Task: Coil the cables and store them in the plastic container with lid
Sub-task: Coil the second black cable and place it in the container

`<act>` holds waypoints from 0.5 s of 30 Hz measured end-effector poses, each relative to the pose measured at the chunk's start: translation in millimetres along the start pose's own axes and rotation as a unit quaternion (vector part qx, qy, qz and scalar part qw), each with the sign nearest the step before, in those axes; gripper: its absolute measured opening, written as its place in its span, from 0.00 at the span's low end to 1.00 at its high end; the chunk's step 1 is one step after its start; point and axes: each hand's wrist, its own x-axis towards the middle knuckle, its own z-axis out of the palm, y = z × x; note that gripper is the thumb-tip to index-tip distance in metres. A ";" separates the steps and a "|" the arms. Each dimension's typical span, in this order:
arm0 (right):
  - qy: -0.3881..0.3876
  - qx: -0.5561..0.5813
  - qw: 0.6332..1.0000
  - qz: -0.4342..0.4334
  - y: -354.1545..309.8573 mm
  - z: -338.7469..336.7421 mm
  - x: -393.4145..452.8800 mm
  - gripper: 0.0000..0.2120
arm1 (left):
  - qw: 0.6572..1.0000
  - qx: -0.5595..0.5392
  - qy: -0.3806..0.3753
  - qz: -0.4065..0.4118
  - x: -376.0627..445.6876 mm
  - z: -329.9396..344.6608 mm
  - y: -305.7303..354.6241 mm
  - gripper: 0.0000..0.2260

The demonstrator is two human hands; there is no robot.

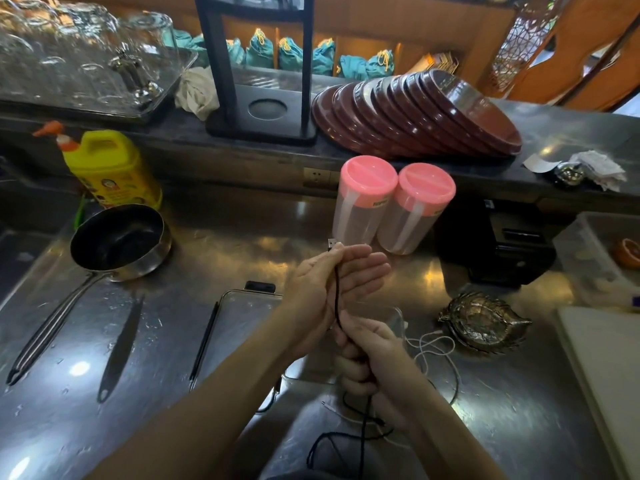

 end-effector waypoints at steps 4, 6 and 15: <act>-0.017 -0.018 0.998 0.054 10.7 -20.1 8.9 0.21 | 0.998 -0.055 -0.018 0.000 -0.6 -0.6 2.4 0.18; -0.031 -0.048 0.996 0.075 13.3 -35.1 16.1 0.23 | 0.996 -0.076 -0.035 -0.022 -2.1 -3.5 9.6 0.19; -0.041 -0.172 0.974 0.143 -59.0 -51.5 56.5 0.21 | 0.965 0.217 -0.085 -0.117 -27.0 -25.6 -10.8 0.18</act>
